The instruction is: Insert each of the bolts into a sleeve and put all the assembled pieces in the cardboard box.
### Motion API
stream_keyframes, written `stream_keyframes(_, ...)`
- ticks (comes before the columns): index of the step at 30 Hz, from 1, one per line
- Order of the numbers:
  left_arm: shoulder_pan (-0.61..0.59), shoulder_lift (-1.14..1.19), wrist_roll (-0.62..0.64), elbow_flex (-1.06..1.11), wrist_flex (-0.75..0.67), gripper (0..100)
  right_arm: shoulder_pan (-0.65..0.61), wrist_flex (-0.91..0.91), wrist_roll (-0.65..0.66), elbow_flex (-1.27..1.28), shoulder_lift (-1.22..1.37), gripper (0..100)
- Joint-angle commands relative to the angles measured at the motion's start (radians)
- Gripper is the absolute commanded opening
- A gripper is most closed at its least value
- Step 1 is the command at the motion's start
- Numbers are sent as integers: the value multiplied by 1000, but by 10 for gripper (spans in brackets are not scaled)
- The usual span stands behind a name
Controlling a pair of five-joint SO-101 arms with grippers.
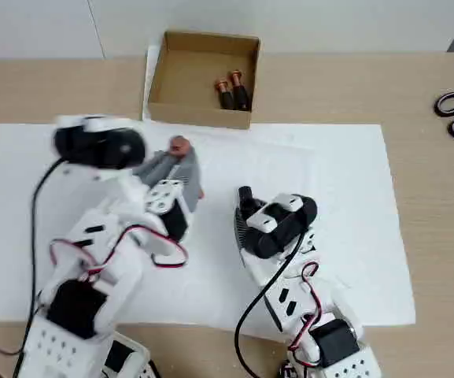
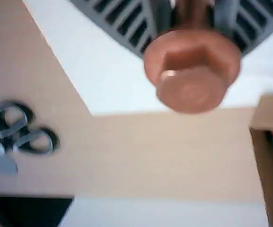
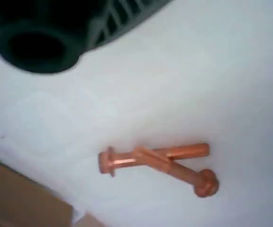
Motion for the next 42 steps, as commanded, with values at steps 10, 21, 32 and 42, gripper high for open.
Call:
stream_keyframes(10, 87, 35, 2, 7, -48, 6, -50, -30, -107, -6, -24, 4)
stream_keyframes(21, 133, 31, 2, 48, -80, 6, -97, -30, -106, -6, -24, 4)
stream_keyframes(32, 135, 31, 0, 116, -115, 6, -117, 10, -106, -58, -24, 4)
stream_keyframes(42, 129, 31, 0, 120, -127, 6, -163, 68, -106, -87, -24, 4)
